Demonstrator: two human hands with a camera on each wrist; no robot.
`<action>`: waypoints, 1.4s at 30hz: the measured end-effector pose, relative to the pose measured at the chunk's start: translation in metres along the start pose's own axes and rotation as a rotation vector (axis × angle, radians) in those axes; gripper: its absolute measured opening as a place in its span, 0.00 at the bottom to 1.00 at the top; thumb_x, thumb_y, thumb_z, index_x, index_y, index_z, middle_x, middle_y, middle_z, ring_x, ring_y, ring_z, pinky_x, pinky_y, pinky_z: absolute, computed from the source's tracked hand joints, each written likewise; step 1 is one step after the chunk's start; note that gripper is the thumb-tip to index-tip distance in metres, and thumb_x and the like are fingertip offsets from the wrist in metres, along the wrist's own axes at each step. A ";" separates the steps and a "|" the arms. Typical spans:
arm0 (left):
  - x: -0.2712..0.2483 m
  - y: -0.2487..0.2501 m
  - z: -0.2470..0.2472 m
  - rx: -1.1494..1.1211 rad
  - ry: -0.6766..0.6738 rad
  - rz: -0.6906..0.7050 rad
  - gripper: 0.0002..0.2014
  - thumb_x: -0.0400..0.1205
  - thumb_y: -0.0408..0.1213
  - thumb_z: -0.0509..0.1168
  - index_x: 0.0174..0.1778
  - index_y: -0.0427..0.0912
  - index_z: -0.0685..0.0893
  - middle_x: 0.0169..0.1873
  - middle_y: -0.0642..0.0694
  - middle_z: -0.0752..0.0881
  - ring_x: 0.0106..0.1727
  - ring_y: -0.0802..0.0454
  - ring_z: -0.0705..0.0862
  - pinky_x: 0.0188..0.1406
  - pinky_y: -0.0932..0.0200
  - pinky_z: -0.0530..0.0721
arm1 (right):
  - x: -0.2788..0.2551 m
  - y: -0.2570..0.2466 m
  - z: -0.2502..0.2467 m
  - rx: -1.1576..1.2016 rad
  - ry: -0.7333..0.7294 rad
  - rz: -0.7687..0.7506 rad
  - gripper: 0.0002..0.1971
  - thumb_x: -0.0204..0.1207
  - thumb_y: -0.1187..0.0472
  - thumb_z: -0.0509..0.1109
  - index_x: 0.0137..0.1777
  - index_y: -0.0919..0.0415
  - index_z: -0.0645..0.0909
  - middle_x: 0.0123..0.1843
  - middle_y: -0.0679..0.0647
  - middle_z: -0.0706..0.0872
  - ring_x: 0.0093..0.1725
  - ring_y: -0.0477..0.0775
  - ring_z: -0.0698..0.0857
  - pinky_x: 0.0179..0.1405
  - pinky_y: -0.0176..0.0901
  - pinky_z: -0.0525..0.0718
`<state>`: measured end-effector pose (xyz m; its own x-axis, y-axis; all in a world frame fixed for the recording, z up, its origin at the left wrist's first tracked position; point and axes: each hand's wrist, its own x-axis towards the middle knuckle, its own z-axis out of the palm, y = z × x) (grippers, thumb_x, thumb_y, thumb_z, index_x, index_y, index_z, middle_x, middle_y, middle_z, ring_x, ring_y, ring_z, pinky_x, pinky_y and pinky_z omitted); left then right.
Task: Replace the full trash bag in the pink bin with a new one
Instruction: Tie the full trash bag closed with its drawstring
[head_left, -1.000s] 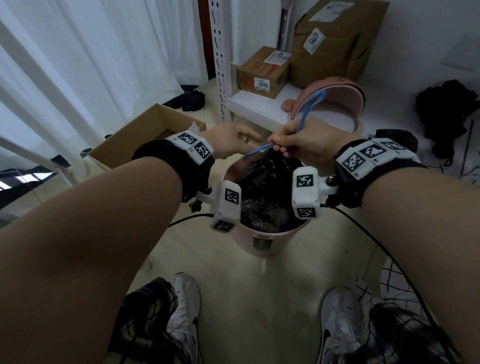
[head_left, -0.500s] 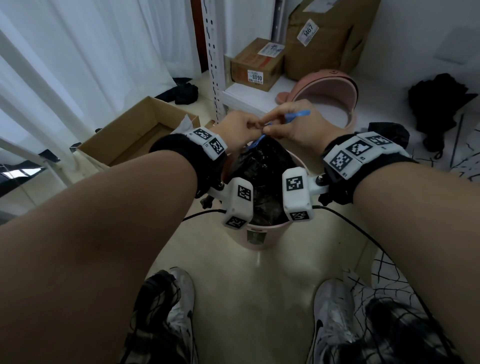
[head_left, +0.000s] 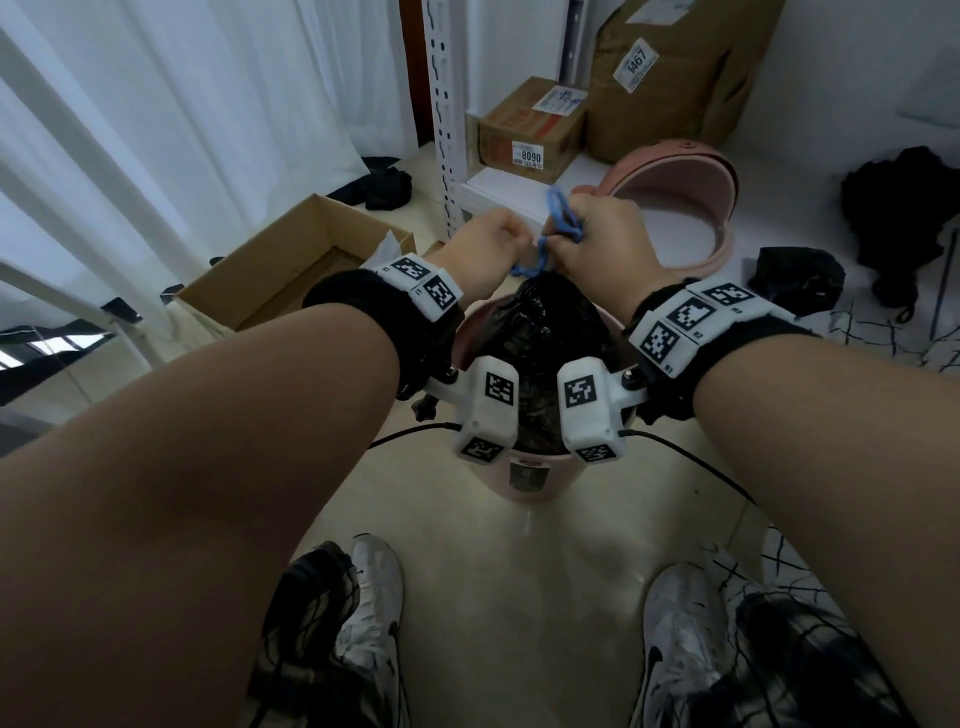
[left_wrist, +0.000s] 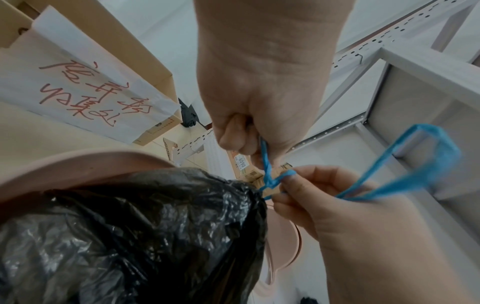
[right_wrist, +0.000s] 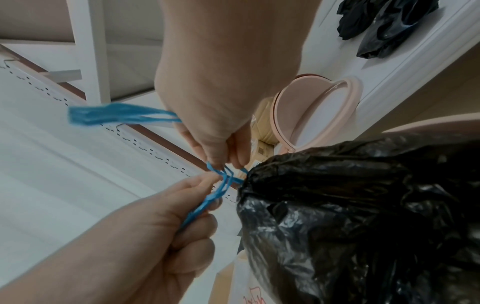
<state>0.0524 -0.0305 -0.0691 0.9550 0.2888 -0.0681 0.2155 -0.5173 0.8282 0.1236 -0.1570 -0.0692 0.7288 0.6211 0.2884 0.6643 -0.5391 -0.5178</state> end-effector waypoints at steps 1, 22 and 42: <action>0.000 -0.001 0.000 -0.063 -0.020 -0.014 0.10 0.86 0.31 0.54 0.58 0.40 0.79 0.25 0.52 0.73 0.21 0.56 0.64 0.18 0.66 0.63 | 0.000 0.001 0.001 0.023 -0.002 0.008 0.04 0.72 0.67 0.70 0.44 0.68 0.83 0.41 0.61 0.85 0.42 0.57 0.81 0.40 0.39 0.69; 0.007 -0.003 0.008 0.173 -0.102 0.000 0.06 0.81 0.36 0.66 0.47 0.38 0.85 0.26 0.53 0.80 0.21 0.62 0.75 0.21 0.67 0.71 | -0.015 0.025 -0.017 0.048 -0.199 0.137 0.12 0.78 0.60 0.70 0.48 0.72 0.87 0.38 0.71 0.88 0.36 0.65 0.86 0.49 0.57 0.85; 0.001 -0.014 0.002 0.547 -0.152 0.014 0.18 0.80 0.29 0.61 0.24 0.44 0.66 0.27 0.47 0.73 0.40 0.47 0.74 0.38 0.59 0.72 | -0.031 0.055 -0.017 -0.201 -0.301 0.424 0.14 0.79 0.58 0.67 0.44 0.71 0.82 0.34 0.62 0.79 0.42 0.61 0.79 0.41 0.48 0.75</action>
<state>0.0509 -0.0244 -0.0820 0.9683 0.1810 -0.1721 0.2387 -0.8737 0.4238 0.1403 -0.2158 -0.0931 0.8788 0.4457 -0.1702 0.3635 -0.8566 -0.3663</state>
